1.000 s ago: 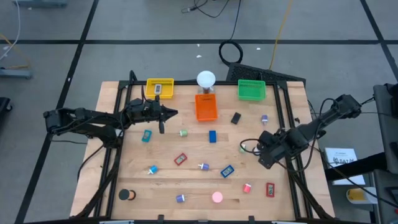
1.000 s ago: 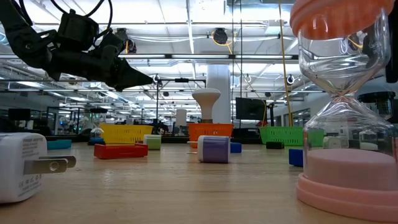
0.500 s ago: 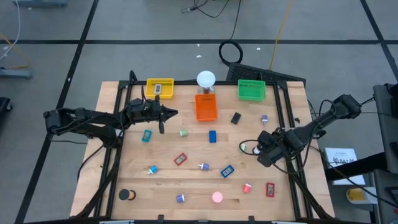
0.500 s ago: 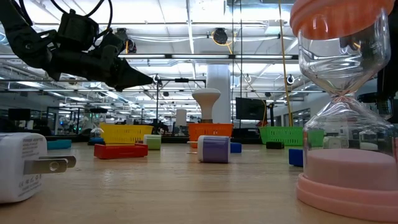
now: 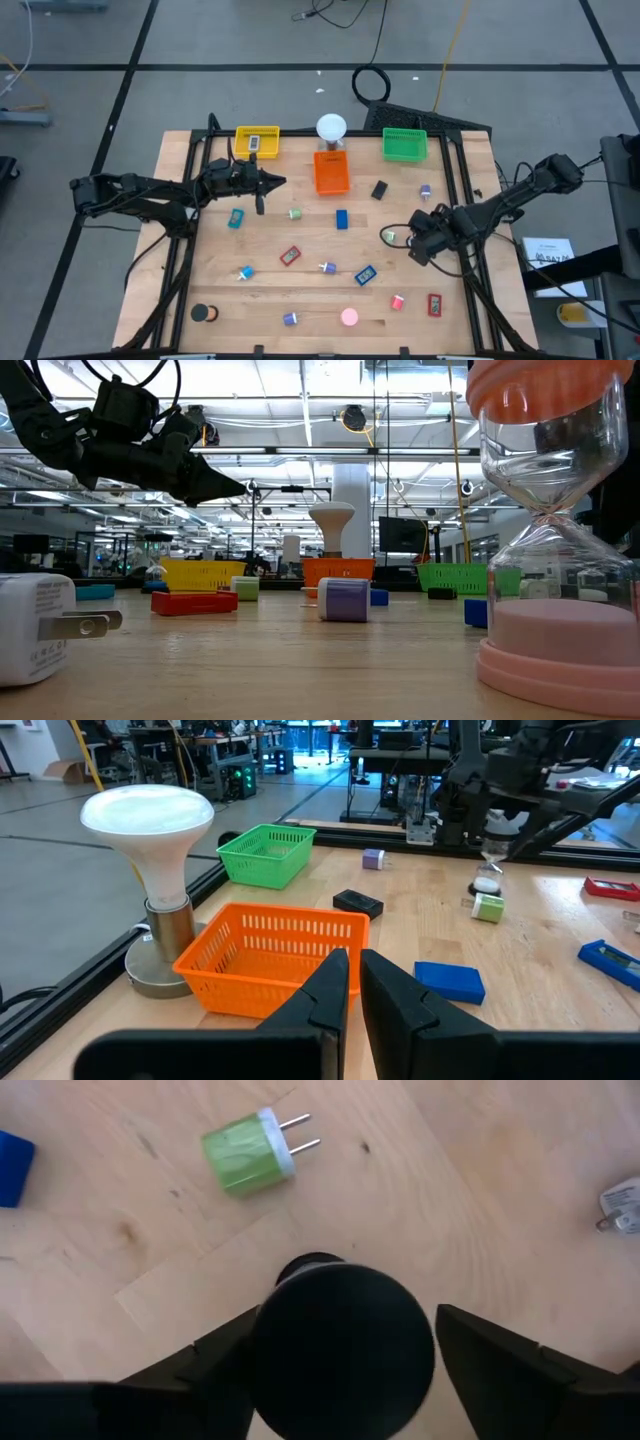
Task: Pick & Place Office items
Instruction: Put the white sandglass timer into the green bin
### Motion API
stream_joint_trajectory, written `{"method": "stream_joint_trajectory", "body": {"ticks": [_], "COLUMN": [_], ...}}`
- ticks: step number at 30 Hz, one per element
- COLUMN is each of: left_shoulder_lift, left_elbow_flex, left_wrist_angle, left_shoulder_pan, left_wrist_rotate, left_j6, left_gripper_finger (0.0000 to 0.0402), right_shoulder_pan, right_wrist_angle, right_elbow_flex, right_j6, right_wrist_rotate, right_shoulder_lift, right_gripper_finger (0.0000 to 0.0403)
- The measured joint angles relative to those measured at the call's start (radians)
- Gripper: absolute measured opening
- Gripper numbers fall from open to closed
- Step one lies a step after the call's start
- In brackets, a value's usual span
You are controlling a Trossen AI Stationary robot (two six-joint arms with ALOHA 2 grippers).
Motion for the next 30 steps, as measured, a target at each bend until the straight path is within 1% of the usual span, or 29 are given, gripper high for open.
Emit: {"method": "stream_joint_trajectory", "body": {"ticks": [7,11,15,19,24,27,30], "left_shoulder_lift": [0.0,0.0,0.0,0.0,0.0,0.0,0.0], "left_elbow_flex": [0.0,0.0,0.0,0.0,0.0,0.0,0.0], "left_wrist_angle": [0.0,0.0,0.0,0.0,0.0,0.0,0.0], "left_shoulder_pan": [0.0,0.0,0.0,0.0,0.0,0.0,0.0], "left_wrist_rotate": [0.0,0.0,0.0,0.0,0.0,0.0,0.0], "left_j6": [0.0,0.0,0.0,0.0,0.0,0.0,0.0], "left_gripper_finger": [0.0031,0.0031,0.0031,0.0031,0.0031,0.0031,0.0031], "right_shoulder_pan": [-0.024,-0.026,-0.026,-0.055,-0.15,-0.24,-0.363], "right_wrist_angle": [0.052,0.088,0.088,0.078,0.038,-0.006,-0.03], "right_elbow_flex": [-0.009,-0.009,-0.002,0.032,0.115,0.174,0.223], "right_j6": [-0.052,-0.075,-0.074,-0.077,-0.162,-0.24,-0.339], "right_wrist_rotate": [0.0,0.0,-0.001,0.0,0.002,0.026,0.043], "right_shoulder_lift": [0.0,-0.004,-0.004,-0.004,-0.003,-0.004,-0.004], "right_gripper_finger": [0.02,0.0199,0.0201,0.0205,0.02,0.0202,0.0206]}}
